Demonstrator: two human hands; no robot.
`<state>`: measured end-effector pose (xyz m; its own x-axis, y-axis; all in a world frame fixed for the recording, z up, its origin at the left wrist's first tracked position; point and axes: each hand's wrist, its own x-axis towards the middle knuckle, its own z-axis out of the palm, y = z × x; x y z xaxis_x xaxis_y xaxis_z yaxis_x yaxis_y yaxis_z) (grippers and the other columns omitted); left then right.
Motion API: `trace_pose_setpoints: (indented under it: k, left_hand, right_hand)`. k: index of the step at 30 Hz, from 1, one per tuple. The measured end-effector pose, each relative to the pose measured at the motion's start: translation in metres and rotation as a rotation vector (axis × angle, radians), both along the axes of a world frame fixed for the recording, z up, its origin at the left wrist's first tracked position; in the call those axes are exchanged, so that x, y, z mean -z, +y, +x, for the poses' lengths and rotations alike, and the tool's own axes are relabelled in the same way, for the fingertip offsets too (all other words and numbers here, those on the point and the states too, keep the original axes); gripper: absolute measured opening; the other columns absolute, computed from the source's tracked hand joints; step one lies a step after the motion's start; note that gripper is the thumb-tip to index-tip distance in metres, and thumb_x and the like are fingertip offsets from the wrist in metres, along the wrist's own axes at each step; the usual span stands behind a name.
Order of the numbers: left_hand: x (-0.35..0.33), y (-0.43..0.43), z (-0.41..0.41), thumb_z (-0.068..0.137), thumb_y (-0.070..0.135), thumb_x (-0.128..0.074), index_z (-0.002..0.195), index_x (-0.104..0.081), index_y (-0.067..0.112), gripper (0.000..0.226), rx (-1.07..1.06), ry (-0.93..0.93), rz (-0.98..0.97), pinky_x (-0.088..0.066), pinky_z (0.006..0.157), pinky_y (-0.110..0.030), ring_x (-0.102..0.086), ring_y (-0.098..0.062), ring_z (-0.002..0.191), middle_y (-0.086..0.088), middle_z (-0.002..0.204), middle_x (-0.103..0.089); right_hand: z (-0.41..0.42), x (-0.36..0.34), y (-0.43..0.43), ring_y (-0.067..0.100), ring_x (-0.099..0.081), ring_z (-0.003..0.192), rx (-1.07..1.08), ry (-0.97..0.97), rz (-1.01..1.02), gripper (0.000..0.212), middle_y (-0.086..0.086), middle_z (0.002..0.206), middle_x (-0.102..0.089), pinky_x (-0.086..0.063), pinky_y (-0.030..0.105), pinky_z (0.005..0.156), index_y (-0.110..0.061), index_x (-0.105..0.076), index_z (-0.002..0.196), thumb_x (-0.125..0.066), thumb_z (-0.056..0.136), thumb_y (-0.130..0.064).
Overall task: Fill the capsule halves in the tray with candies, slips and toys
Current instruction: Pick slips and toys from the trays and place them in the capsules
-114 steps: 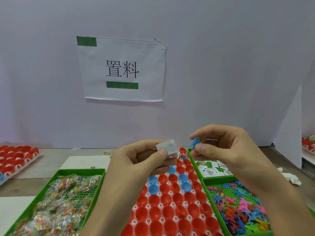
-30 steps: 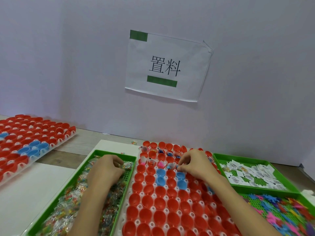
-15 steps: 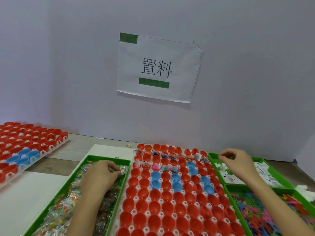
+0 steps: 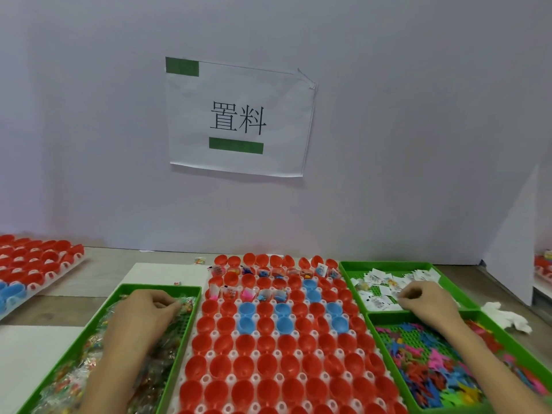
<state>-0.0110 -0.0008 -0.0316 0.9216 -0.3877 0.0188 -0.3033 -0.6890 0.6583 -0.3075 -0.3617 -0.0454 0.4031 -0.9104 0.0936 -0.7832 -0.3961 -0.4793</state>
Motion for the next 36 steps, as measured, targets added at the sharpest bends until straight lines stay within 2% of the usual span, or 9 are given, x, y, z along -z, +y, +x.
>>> trace_pose_setpoints:
  k: [9,12,16,20,22,25,29,32,36]
  left_hand:
    - [-0.004,-0.001,-0.005,0.09,0.022,-0.074,0.074,-0.072,0.018,0.017,-0.075,-0.069,-0.143,-0.042,0.057,-0.026,-0.061,-0.013,0.069,0.004,0.07,-0.066]
    - [-0.014,-0.002,-0.008,0.09,0.017,-0.074,0.07,-0.071,0.017,0.02,-0.083,-0.082,-0.246,-0.045,0.061,-0.03,-0.066,-0.019,0.068,-0.002,0.068,-0.07]
    - [-0.032,-0.003,-0.019,0.09,0.01,-0.071,0.072,-0.073,0.015,0.02,-0.078,-0.144,-0.357,-0.046,0.064,-0.032,-0.065,-0.014,0.069,0.0,0.066,-0.071]
    - [-0.05,-0.005,-0.029,0.092,0.009,-0.069,0.087,-0.075,0.015,0.009,-0.061,-0.15,-0.454,-0.054,0.066,-0.035,-0.07,-0.016,0.071,-0.001,0.07,-0.072]
    - [-0.058,-0.007,-0.035,0.093,0.011,-0.069,0.096,-0.075,0.016,0.008,-0.042,-0.153,-0.491,-0.053,0.064,-0.031,-0.071,-0.013,0.071,0.0,0.072,-0.073]
    - [-0.068,-0.008,-0.044,0.092,0.014,-0.07,0.092,-0.075,0.02,0.008,-0.006,-0.188,-0.507,-0.046,0.057,-0.023,-0.069,-0.005,0.068,0.003,0.071,-0.073]
    - [-0.079,-0.008,-0.054,0.091,0.016,-0.071,0.086,-0.074,0.025,0.011,0.034,-0.224,-0.515,-0.045,0.055,-0.018,-0.069,-0.003,0.067,0.006,0.073,-0.073]
    - [-0.086,-0.009,-0.061,0.09,0.017,-0.072,0.083,-0.071,0.03,0.015,0.083,-0.246,-0.528,-0.046,0.053,-0.019,-0.069,-0.006,0.069,0.009,0.074,-0.072]
    - [-0.093,-0.013,-0.073,0.089,0.019,-0.073,0.079,-0.067,0.038,0.023,0.154,-0.256,-0.559,-0.048,0.056,-0.015,-0.07,-0.006,0.067,0.01,0.074,-0.072]
  right_hand:
    - [-0.004,0.001,0.001,0.019,-0.063,0.09,0.027,-0.164,0.089,0.013,-0.001,0.094,-0.068,-0.05,0.04,0.087,-0.029,-0.066,0.096,-0.075,0.088,-0.034]
    - [-0.001,0.0,0.0,0.02,-0.062,0.095,0.024,-0.019,0.083,0.021,-0.006,0.096,-0.062,-0.048,0.039,0.093,-0.036,-0.06,0.102,-0.074,0.087,-0.043]
    - [0.001,0.004,0.003,0.018,-0.063,0.102,0.096,-0.022,0.0,0.008,-0.009,0.103,-0.07,-0.048,0.039,0.097,-0.038,-0.067,0.084,-0.074,0.088,-0.039]
    - [0.002,0.008,0.004,0.018,-0.064,0.101,0.119,-0.055,-0.027,0.017,-0.01,0.1,-0.074,-0.049,0.042,0.097,-0.039,-0.067,0.074,-0.073,0.089,-0.033]
    - [0.002,0.006,0.005,0.021,-0.064,0.104,0.118,-0.059,-0.037,0.004,-0.005,0.106,-0.074,-0.049,0.043,0.097,-0.037,-0.071,0.086,-0.075,0.087,-0.036]
    - [0.002,0.006,0.004,0.026,-0.062,0.115,0.108,0.011,-0.014,0.033,0.001,0.122,-0.07,-0.047,0.043,0.102,-0.027,-0.071,0.116,-0.075,0.086,-0.042]
    - [0.002,0.005,0.007,0.023,-0.064,0.107,0.117,-0.063,-0.044,0.005,-0.002,0.114,-0.074,-0.05,0.042,0.097,-0.032,-0.075,0.091,-0.077,0.087,-0.033]
    - [0.003,0.004,0.01,0.021,-0.063,0.094,0.135,-0.091,-0.034,0.022,-0.003,0.097,-0.075,-0.05,0.044,0.096,-0.036,-0.064,0.07,-0.079,0.085,-0.031]
    - [0.002,0.002,0.012,0.02,-0.064,0.089,0.124,-0.116,-0.029,0.021,-0.007,0.082,-0.07,-0.051,0.043,0.091,-0.03,-0.065,0.069,-0.081,0.083,-0.028]
